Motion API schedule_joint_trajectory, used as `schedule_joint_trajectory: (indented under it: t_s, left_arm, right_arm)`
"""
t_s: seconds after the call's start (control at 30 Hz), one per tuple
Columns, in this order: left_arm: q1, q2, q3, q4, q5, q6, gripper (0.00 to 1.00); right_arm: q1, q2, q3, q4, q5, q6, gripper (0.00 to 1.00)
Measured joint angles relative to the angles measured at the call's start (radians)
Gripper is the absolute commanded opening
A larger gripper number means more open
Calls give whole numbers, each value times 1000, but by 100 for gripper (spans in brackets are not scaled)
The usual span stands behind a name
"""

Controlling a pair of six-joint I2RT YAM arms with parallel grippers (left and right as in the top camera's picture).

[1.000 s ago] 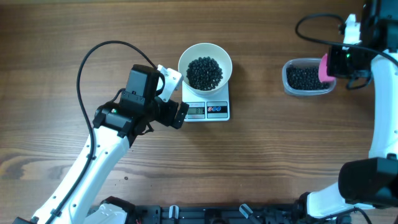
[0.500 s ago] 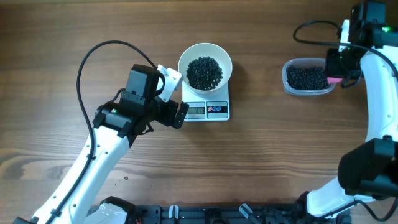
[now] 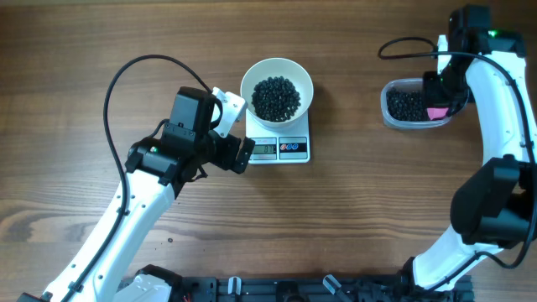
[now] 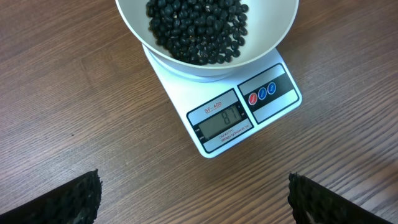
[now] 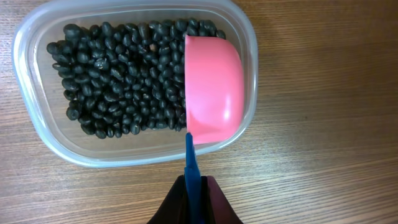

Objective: Scoop item into bowl and weigh 150g on scale
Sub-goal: 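Scoop beans from the tub and lift the scoop out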

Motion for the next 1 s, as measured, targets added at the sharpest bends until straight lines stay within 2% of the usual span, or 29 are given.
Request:
schedule_joint_trajectory:
  t_s: [0.53, 1.0]
  left_arm:
    - [0, 0, 0, 0, 0, 0, 100]
    - [0, 0, 0, 0, 0, 0, 100]
  right_arm:
    - [36, 44, 0, -49, -92, -33, 4]
    - [26, 78, 1, -87, -276, -41, 4]
